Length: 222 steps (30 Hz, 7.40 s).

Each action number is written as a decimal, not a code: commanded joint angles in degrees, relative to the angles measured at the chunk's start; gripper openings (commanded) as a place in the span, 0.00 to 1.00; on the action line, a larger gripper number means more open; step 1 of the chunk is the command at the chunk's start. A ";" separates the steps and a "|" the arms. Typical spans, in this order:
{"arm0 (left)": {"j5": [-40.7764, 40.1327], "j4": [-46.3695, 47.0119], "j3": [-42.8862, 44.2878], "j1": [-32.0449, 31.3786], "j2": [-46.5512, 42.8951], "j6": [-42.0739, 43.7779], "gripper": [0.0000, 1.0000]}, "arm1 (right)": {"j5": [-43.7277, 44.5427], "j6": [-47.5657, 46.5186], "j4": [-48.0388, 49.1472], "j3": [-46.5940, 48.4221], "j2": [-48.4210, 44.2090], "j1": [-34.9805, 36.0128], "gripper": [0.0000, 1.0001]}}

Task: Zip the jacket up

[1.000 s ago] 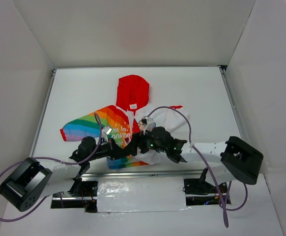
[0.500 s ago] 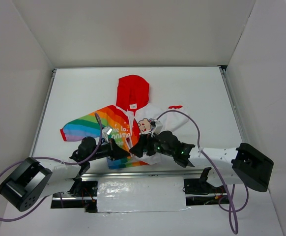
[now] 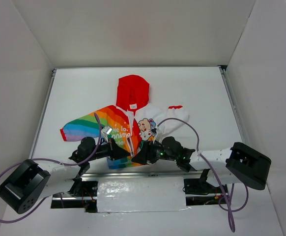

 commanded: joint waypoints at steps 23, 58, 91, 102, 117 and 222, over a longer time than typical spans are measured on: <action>1.26 5.27 -3.29 -0.86 1.88 0.94 0.00 | -5.83 2.39 18.26 2.64 11.47 1.59 0.54; 1.00 3.69 -3.21 -1.12 0.65 1.29 0.00 | -1.53 5.55 17.12 3.17 12.52 1.59 0.00; 0.21 4.39 -3.29 -3.32 0.48 2.17 0.00 | 4.28 33.06 -13.21 11.08 -2.68 -2.01 0.00; -0.85 3.78 -3.03 -4.55 0.48 2.70 0.00 | 0.41 41.49 -5.03 8.80 -0.83 -5.26 0.00; -3.39 1.40 -2.85 -8.15 -0.93 4.10 0.00 | 8.14 55.64 -1.18 3.00 -5.76 -8.52 0.00; -81.71 -113.20 63.07 -1.12 -40.21 11.75 0.99 | 28.62 -25.56 -94.86 55.73 -54.10 -35.15 1.00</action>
